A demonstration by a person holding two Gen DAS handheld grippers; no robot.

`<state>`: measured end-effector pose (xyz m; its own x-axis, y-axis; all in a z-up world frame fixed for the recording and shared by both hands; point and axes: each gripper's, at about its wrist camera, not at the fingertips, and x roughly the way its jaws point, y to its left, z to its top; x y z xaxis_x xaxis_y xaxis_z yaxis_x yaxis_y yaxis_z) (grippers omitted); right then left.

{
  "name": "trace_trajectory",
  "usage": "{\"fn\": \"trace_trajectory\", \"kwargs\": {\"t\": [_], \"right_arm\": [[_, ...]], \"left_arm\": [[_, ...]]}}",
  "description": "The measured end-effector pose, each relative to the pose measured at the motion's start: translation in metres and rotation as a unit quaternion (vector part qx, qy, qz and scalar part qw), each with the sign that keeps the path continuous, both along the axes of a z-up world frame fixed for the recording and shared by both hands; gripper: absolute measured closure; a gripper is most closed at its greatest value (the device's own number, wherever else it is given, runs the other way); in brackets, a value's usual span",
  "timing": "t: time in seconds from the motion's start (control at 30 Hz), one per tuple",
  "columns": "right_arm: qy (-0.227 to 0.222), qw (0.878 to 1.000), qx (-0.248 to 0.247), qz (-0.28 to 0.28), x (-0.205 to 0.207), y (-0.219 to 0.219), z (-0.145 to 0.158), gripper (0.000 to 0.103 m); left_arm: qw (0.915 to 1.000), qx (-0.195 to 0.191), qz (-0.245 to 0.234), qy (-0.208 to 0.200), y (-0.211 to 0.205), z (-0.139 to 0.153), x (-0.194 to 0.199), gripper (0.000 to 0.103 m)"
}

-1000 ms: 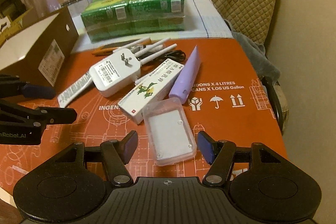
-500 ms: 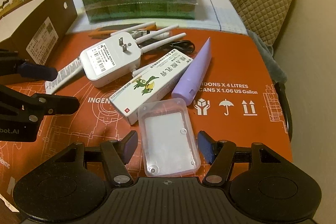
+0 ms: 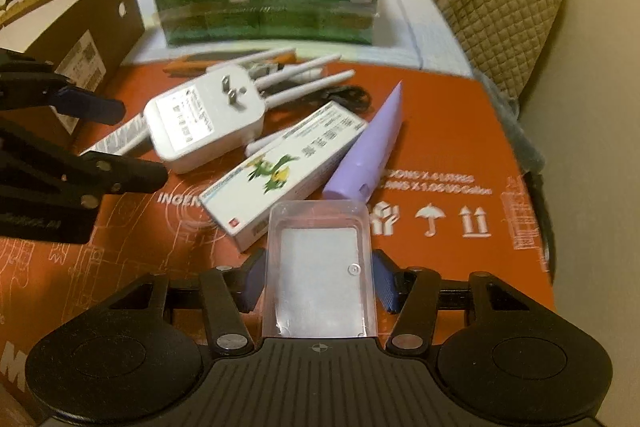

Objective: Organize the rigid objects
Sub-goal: 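Grasp the clear plastic case with the right tool while the left tool grasps the white wireless repeater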

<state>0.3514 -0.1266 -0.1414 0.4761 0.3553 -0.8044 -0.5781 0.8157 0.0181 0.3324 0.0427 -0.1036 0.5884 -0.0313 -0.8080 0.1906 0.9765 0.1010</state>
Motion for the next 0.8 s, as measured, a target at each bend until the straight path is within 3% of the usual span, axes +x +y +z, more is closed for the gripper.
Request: {"fn": "trace_trajectory", "kwargs": {"t": [0.4,0.8], "right_arm": [[0.002,0.995,0.049,-0.092,0.015,-0.044,0.023,0.051],[0.017,0.985,0.060,-0.160,0.023,-0.081,0.020,0.051]], "left_arm": [[0.9967,0.065,-0.049,-0.001,-0.012,-0.017,0.040,0.042],[0.9932,0.086,-0.071,0.034,-0.016,-0.033,0.066,0.049]]}}
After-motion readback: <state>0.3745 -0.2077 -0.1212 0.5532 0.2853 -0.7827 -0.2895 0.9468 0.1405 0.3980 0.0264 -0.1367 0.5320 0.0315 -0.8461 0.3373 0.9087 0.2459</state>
